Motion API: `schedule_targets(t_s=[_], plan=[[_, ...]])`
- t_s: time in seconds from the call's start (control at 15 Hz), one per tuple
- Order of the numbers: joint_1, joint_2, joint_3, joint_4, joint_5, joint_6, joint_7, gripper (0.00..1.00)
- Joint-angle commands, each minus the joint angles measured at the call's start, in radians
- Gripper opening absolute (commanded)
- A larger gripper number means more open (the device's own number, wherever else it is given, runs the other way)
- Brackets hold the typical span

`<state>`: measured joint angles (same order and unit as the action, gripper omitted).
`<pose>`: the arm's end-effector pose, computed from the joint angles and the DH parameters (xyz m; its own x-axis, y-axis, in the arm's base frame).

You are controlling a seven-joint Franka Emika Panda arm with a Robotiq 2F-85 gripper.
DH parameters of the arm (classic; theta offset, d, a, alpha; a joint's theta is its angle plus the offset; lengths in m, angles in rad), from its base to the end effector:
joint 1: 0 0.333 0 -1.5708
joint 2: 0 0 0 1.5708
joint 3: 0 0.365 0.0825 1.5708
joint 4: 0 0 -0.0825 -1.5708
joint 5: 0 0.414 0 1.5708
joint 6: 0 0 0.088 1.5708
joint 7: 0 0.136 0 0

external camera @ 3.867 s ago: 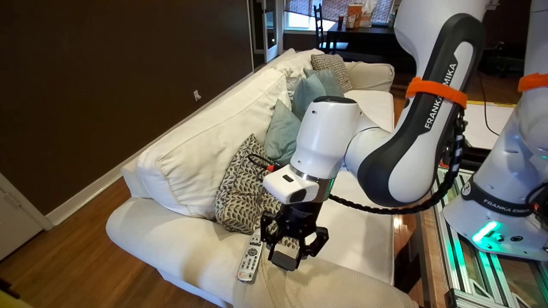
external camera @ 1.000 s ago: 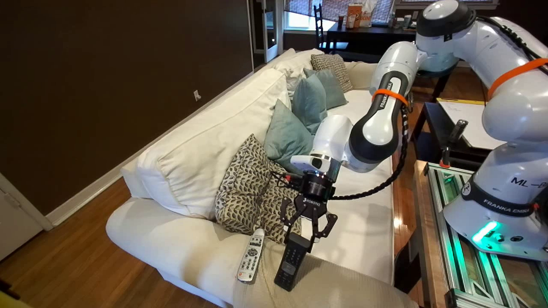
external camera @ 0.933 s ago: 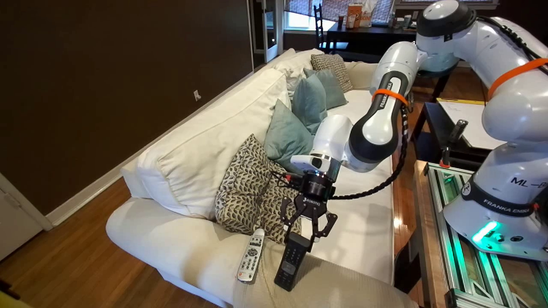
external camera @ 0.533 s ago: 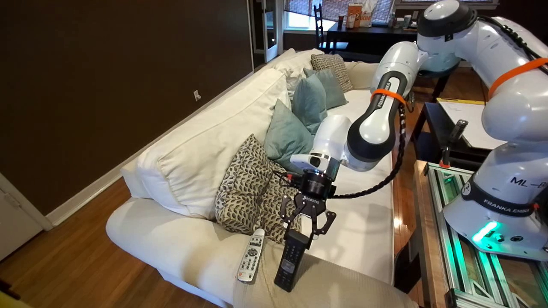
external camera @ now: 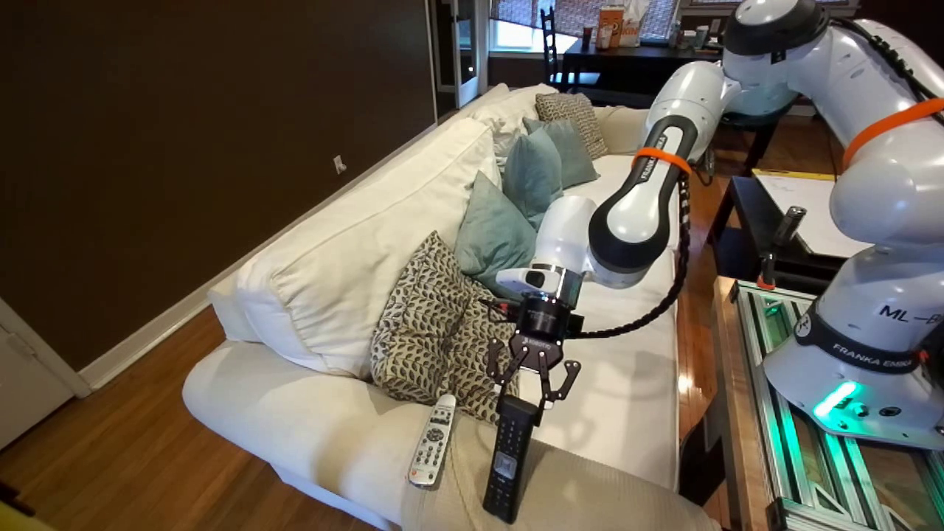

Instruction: Put the remote upright

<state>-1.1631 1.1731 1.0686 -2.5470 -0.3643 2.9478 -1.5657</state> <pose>0.4487 0.1224 0.1128 -0.0400 0.5865 0.8089 0.9992 0.0260 0.0306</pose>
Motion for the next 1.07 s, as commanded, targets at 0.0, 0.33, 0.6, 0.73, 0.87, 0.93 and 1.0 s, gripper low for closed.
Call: schedule_targets(t_s=[0.0,0.33,0.6,0.73,0.87,0.93,1.0], plan=[[0.030,-0.067,-0.020,0.016,0.043,-0.083,0.040,0.32],[0.032,-0.117,-0.029,0.014,0.081,-0.142,0.051,0.32],[0.038,-0.156,-0.037,0.014,0.105,-0.178,0.065,0.32],[0.046,-0.171,-0.041,0.020,0.118,-0.202,0.073,0.32],[0.056,-0.190,-0.046,0.026,0.133,-0.225,0.083,0.32],[0.060,-0.197,-0.047,0.028,0.142,-0.236,0.087,0.32],[0.061,-0.205,-0.048,0.028,0.149,-0.246,0.089,0.32]])
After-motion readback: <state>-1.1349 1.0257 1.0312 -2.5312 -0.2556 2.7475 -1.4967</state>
